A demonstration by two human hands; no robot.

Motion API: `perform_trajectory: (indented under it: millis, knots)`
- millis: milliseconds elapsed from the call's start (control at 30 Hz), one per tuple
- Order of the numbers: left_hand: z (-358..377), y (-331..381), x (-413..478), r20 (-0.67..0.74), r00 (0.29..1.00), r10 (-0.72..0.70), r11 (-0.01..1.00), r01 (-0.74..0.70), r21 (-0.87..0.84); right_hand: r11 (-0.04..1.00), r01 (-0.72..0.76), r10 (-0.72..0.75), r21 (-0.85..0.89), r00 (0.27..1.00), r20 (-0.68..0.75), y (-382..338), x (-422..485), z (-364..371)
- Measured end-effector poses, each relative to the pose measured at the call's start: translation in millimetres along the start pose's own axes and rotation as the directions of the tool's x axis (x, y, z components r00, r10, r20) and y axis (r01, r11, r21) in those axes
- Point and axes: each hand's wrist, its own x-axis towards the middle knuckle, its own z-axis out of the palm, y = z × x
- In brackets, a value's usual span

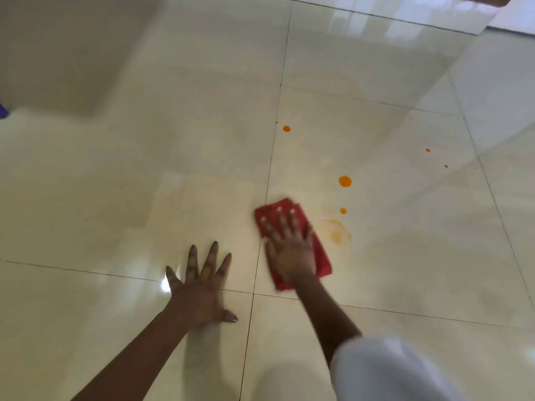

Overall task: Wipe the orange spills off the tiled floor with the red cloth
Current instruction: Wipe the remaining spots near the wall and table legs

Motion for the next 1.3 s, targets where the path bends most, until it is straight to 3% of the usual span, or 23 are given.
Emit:
perform_trajectory:
  millis: [67,100,200,300,367,433,500,533,667,733,800,933,967,1033,1100,1300]
  knots:
    - [-5.4,-0.1,-1.9,0.011,1.000,-0.002,1.000,0.002,0.008,0.990,0.136,-0.137,-0.043,0.990,-0.021,-8.4,-52.1,12.2]
    - [-8.8,-0.8,-2.3,0.018,1.000,0.010,1.000,-0.010,0.017,0.992,0.119,-0.120,-0.032,0.992,-0.034,1.0,-75.2,13.2]
    - [-19.2,-5.3,-3.8,0.020,0.998,0.059,0.998,-0.059,0.022,0.989,-0.143,0.144,0.018,0.988,-0.053,60.9,-79.6,7.3]
    - [-31.4,-0.6,4.5,0.002,0.997,0.081,0.997,-0.081,0.006,0.908,-0.411,0.414,0.081,0.910,-0.026,93.3,-11.1,-11.0]
    - [-36.8,10.1,14.3,-0.024,0.994,0.106,0.994,-0.106,0.005,0.934,-0.351,0.351,0.061,0.936,0.017,70.0,24.6,-17.0]
    - [-42.5,19.1,20.7,-0.045,0.990,0.133,0.991,-0.132,0.026,0.993,-0.108,0.107,0.050,0.994,0.023,25.0,23.0,-12.9]
    - [-45.3,25.0,28.2,-0.034,0.989,0.147,0.989,-0.146,0.024,0.992,0.121,-0.122,0.026,0.992,0.045,1.7,-16.3,0.3]
    - [-45.9,26.4,31.2,-0.030,0.988,0.151,0.988,-0.150,0.030,0.989,0.149,-0.148,-0.002,0.988,0.034,7.2,-37.9,7.1]
    - [-54.4,31.1,46.6,-0.083,0.980,0.179,0.982,-0.172,0.082,0.974,-0.225,0.226,0.022,0.972,-0.060,92.7,-32.6,-7.7]
    - [-58.6,37.2,55.6,-0.119,0.974,0.193,0.980,-0.187,0.061,0.919,-0.390,0.389,0.059,0.921,0.039,119.0,3.8,-19.4]
    - [-64.3,45.0,64.8,-0.140,0.970,0.201,0.979,-0.197,0.045,0.944,-0.324,0.324,0.062,0.946,0.020,107.2,20.0,-23.2]
    - [-77.5,58.6,86.0,-0.175,0.961,0.216,0.976,-0.213,0.035,1.000,-0.006,0.007,-0.007,0.998,0.059,80.2,-45.2,-0.8]
    - [-80.9,63.0,91.0,-0.178,0.962,0.209,0.978,-0.206,0.034,1.000,-0.029,0.029,0.003,0.998,0.059,91.1,-61.9,1.2]
    - [-89.9,72.8,101.6,-0.183,0.963,0.199,0.980,-0.198,0.027,0.967,-0.245,0.243,0.069,0.969,0.034,118.9,-61.3,-7.9]
    - [-95.9,80.3,109.3,-0.168,0.968,0.185,0.983,-0.184,0.022,0.931,-0.358,0.355,0.071,0.933,0.058,137.3,-35.4,-15.8]
    - [-107.2,99.9,107.7,-0.063,0.995,0.072,0.993,-0.065,0.093,0.923,-0.375,0.328,0.089,0.885,0.330,148.3,2.1,-39.5]
